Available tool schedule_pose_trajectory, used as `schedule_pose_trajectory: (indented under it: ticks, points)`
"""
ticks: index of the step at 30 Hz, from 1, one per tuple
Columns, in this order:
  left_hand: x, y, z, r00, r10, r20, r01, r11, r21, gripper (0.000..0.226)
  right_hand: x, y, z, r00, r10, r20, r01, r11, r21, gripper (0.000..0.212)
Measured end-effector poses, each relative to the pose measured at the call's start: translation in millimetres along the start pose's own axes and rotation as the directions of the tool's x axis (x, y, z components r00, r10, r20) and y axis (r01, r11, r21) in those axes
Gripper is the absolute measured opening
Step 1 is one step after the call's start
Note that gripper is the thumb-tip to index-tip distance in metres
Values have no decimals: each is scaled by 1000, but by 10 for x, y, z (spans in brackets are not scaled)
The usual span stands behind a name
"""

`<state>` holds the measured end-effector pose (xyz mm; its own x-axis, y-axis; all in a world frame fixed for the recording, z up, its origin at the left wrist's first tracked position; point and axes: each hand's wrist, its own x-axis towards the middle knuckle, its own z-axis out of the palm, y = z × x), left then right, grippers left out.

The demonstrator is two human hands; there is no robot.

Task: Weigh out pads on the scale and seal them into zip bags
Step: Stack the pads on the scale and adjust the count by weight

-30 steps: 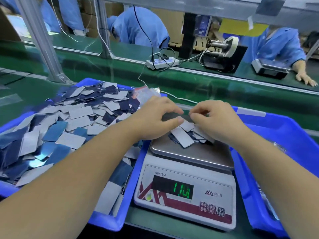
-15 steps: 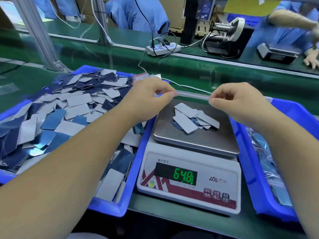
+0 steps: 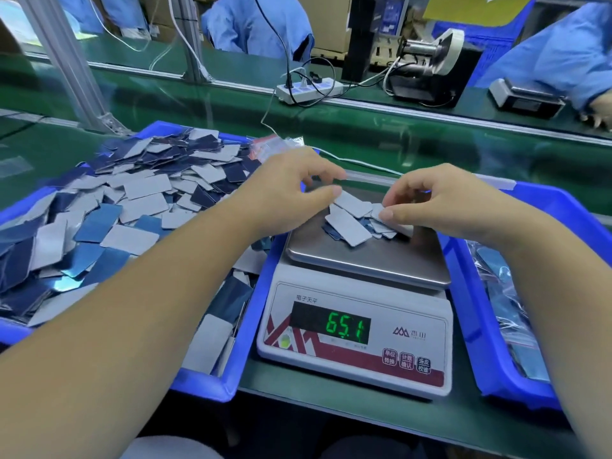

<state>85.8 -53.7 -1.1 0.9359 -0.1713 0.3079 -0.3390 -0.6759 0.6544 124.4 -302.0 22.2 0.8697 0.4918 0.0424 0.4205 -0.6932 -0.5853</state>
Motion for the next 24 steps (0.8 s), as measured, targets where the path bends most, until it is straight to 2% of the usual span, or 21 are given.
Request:
schedule_pose_trajectory:
  ticks: [3, 6, 9, 13, 17, 20, 24]
  points:
    - [-16, 45, 33, 989, 33, 146, -49, 993, 108, 42, -11, -26, -2, 999, -8, 45, 6, 1000, 23, 30]
    - [-19, 71, 71, 982, 32, 185, -64, 983, 170, 45, 0, -28, -14, 999, -6, 37, 5, 1000, 16, 28]
    - [-4, 50, 76, 987, 63, 150, -84, 987, 137, 40, -9, -21, -18, 999, -6, 48, 3, 999, 43, 24]
    - [-1, 2, 38, 995, 69, 72, -74, 995, 60, 30, -6, -23, -21, 1000, -19, 12, 17, 984, 175, 15]
    - [-9, 13, 10, 997, 68, 31, -69, 997, 32, 28, -28, -65, -46, 998, -37, -57, 53, 949, 309, 27]
    - [-8, 23, 12, 997, 81, 15, -81, 997, -9, 33, -43, -102, -62, 990, -97, -106, 133, 902, 410, 30]
    - [-24, 60, 20, 993, 113, 19, -112, 992, -55, 50, -54, -157, -38, 973, -145, -177, 213, 859, 465, 30]
